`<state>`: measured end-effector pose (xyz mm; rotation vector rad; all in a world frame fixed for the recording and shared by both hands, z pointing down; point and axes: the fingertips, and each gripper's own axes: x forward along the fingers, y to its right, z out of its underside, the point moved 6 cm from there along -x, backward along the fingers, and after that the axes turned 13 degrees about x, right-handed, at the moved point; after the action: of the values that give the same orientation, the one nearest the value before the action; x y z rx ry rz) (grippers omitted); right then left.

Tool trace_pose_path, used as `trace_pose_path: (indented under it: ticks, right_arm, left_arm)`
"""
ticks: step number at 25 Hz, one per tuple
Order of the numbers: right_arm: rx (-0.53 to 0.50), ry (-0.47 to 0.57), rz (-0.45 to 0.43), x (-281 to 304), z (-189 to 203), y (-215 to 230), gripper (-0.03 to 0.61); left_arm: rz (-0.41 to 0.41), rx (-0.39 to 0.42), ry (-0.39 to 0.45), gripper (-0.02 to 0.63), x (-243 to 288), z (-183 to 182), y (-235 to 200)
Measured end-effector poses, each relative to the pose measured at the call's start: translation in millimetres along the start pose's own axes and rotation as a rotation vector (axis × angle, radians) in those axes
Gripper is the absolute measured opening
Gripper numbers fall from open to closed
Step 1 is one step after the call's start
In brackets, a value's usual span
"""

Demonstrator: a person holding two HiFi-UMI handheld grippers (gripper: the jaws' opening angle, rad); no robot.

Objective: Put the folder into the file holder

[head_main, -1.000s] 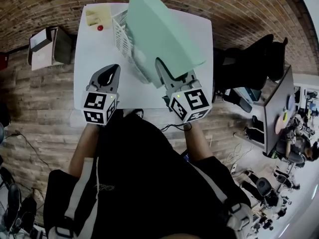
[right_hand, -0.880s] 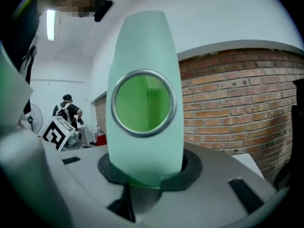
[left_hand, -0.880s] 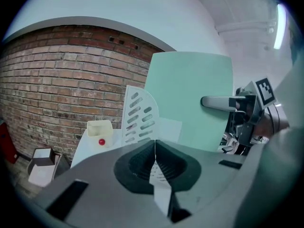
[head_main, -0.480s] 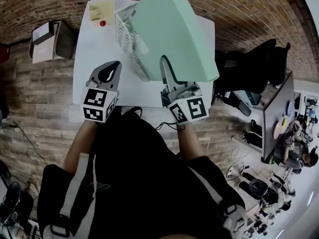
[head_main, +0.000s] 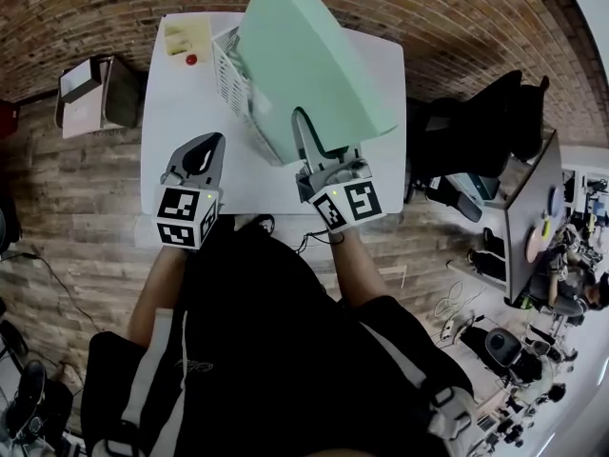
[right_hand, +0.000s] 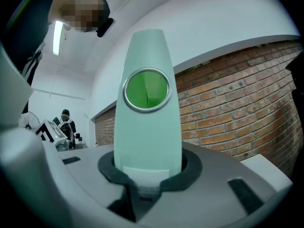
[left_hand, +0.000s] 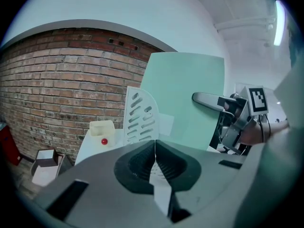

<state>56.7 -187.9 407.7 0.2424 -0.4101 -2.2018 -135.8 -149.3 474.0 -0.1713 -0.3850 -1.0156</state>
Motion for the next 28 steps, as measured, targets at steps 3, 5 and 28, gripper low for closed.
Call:
trace_pose_path:
  ticks: [3,5,28]
  right_arm:
    - [-0.010,0.024,-0.010,2,-1,-1,0.132]
    - [-0.011,0.041,-0.019,2,0,-1,0.130]
    - [-0.070,-0.142,-0.006,12,15,2,0.184]
  left_arm:
    - [-0.002,0.008,-0.004,0.023,-1,0,0]
    - [-0.003,0.021,-0.012,0.023,-4,-1,1]
    - [0.049,0.029,-0.037,0.023,5,7,17]
